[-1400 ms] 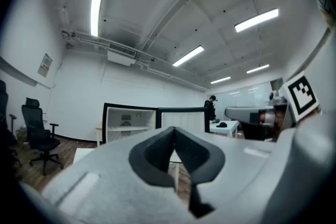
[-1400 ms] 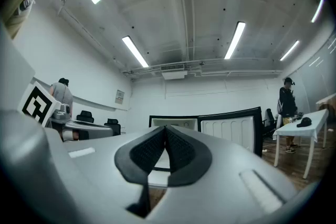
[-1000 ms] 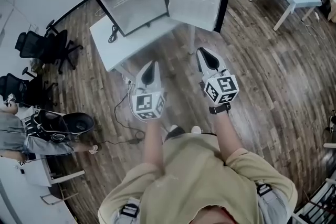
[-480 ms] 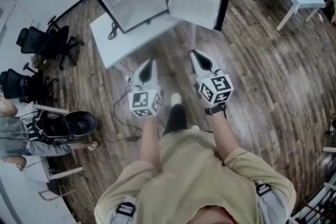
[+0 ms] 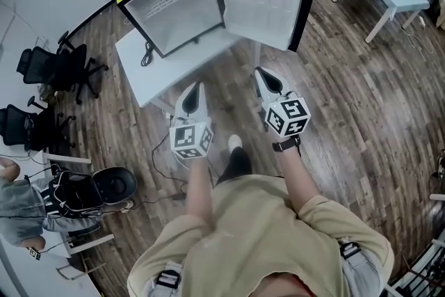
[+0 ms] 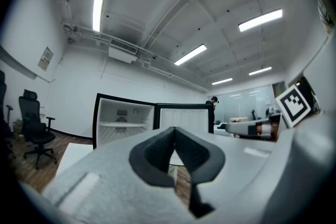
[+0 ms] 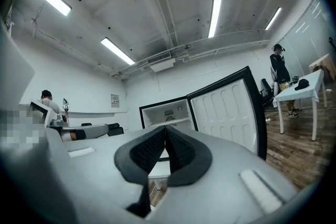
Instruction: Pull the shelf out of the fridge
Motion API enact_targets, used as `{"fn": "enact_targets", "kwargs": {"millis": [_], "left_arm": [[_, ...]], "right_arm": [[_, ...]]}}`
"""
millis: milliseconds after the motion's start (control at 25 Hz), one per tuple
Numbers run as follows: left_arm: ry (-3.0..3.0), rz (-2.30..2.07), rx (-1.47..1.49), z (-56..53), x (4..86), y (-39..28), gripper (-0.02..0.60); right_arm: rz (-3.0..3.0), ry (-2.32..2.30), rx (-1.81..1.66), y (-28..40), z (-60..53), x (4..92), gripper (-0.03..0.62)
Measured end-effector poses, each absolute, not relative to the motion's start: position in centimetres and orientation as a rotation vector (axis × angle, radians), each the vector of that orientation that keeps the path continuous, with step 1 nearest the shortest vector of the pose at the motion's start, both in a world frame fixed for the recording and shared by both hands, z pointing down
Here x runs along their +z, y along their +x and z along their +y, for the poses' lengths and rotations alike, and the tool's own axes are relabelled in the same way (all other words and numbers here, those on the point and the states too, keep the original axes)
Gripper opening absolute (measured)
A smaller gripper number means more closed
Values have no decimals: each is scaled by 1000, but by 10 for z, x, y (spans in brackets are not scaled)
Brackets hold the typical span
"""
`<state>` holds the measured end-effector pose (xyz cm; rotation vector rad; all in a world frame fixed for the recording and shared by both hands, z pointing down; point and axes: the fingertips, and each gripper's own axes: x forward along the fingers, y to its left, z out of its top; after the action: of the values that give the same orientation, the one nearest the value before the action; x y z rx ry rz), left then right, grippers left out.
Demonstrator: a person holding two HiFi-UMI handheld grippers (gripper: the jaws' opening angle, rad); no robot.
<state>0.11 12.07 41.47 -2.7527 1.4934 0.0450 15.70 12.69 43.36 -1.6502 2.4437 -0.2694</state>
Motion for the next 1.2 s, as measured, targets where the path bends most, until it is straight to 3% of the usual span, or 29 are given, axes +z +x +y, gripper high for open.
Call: {"fn": "enact_targets", "kwargs": {"millis": [320, 720, 1200], "left_arm": [[-2707, 1518, 71, 41, 406, 5, 2], [-2710, 1547, 37, -85, 401, -55, 2], [-2722, 1516, 49, -161, 407, -88, 2]], "right_arm": [[2527, -1585, -216, 140, 51, 421, 8], [2583, -1570, -252, 72, -80, 420, 6], [2613, -1545, -277, 15, -160, 430, 8]]}}
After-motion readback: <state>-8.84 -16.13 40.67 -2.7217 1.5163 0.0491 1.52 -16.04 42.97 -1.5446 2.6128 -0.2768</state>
